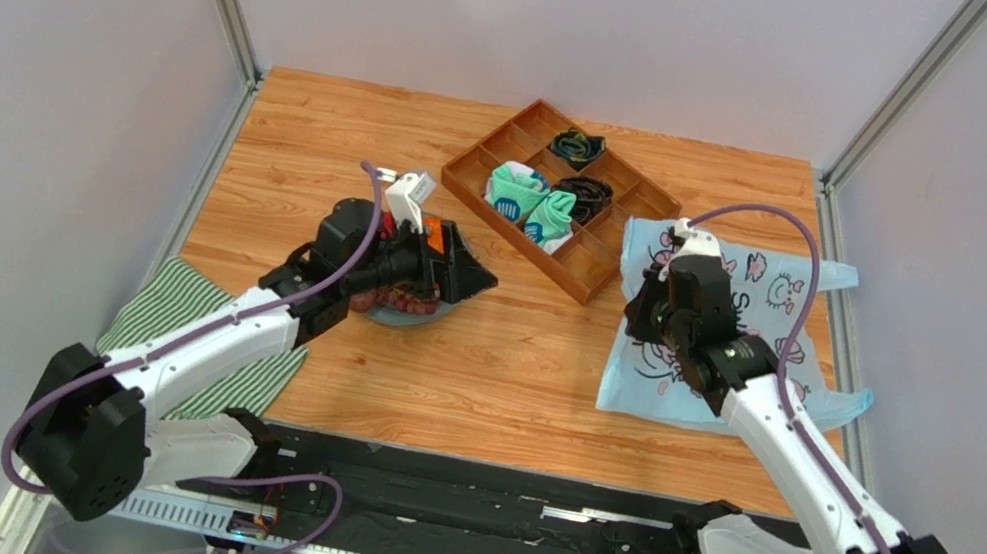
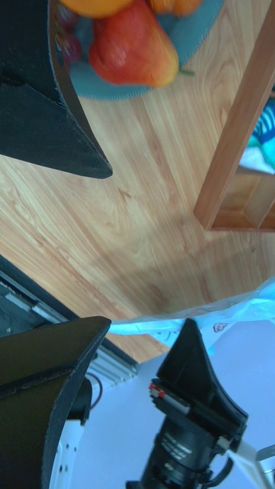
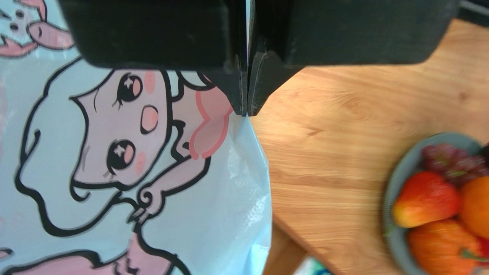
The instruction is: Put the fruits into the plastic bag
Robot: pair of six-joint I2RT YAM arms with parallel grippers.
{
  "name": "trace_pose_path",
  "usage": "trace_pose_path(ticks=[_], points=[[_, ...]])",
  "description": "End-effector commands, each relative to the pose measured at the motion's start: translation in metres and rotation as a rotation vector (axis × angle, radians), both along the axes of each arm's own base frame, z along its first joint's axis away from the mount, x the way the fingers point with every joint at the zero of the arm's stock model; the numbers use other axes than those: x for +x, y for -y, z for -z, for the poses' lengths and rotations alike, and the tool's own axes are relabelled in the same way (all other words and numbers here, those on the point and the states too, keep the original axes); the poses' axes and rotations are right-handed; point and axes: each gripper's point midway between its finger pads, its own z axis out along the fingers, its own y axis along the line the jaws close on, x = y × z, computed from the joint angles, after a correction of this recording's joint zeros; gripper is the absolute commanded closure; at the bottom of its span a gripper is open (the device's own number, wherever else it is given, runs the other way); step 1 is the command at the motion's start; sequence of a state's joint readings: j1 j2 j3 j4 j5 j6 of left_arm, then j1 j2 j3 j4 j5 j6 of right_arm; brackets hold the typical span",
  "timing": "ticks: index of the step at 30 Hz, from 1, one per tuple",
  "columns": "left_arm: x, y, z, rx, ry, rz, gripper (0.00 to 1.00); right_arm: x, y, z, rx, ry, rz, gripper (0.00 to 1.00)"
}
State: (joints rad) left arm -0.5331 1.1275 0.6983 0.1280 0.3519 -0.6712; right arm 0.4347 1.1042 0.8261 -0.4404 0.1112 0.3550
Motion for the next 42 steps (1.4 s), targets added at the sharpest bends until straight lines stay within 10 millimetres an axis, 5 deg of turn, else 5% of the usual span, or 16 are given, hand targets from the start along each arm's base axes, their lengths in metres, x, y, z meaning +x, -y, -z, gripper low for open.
trace_pose_path(ticks=[1,9,16,23,25,28,29,30,32,33,36,37,42], points=[[0.002,0.037,-0.030,-0.169,0.022,0.088,0.01,-0.015,-0.038,-0.022,0.116,0.097,-0.118,1.00],[-0.004,0.088,-0.014,-0.185,-0.024,0.208,0.01,-0.033,-0.091,-0.033,0.216,0.141,-0.268,1.00],[0.008,0.096,0.003,-0.178,-0.061,0.185,0.01,-0.054,-0.129,-0.040,0.233,0.154,-0.438,1.00],[0.017,0.104,0.012,-0.204,-0.075,0.175,0.01,-0.062,-0.144,-0.033,0.208,0.140,-0.522,1.00],[0.019,0.107,0.014,-0.206,-0.079,0.181,0.09,-0.062,-0.144,-0.035,0.212,0.150,-0.525,1.00],[0.019,0.111,0.019,-0.212,-0.084,0.200,0.47,-0.060,-0.142,-0.038,0.196,0.157,-0.514,1.00],[0.019,0.111,0.022,-0.210,-0.089,0.202,0.68,-0.059,-0.140,-0.039,0.186,0.160,-0.511,0.98],[0.021,0.111,0.022,-0.207,-0.085,0.202,0.79,-0.059,-0.138,-0.041,0.175,0.156,-0.508,0.86],[0.022,0.109,0.023,-0.194,-0.083,0.193,1.00,-0.057,-0.126,-0.038,0.097,0.152,-0.499,0.60],[0.023,0.108,0.022,-0.179,-0.063,0.195,1.00,-0.048,-0.116,-0.053,0.057,0.194,-0.450,0.42],[0.025,0.102,0.024,-0.101,-0.032,0.193,1.00,-0.030,-0.067,-0.057,-0.057,0.182,-0.280,0.17],[0.024,0.097,0.029,-0.064,-0.044,0.189,1.00,-0.017,-0.043,-0.067,-0.042,0.186,-0.194,0.15],[0.033,0.085,0.035,0.072,0.002,0.187,1.00,0.011,0.048,-0.052,0.039,0.078,0.100,0.12]])
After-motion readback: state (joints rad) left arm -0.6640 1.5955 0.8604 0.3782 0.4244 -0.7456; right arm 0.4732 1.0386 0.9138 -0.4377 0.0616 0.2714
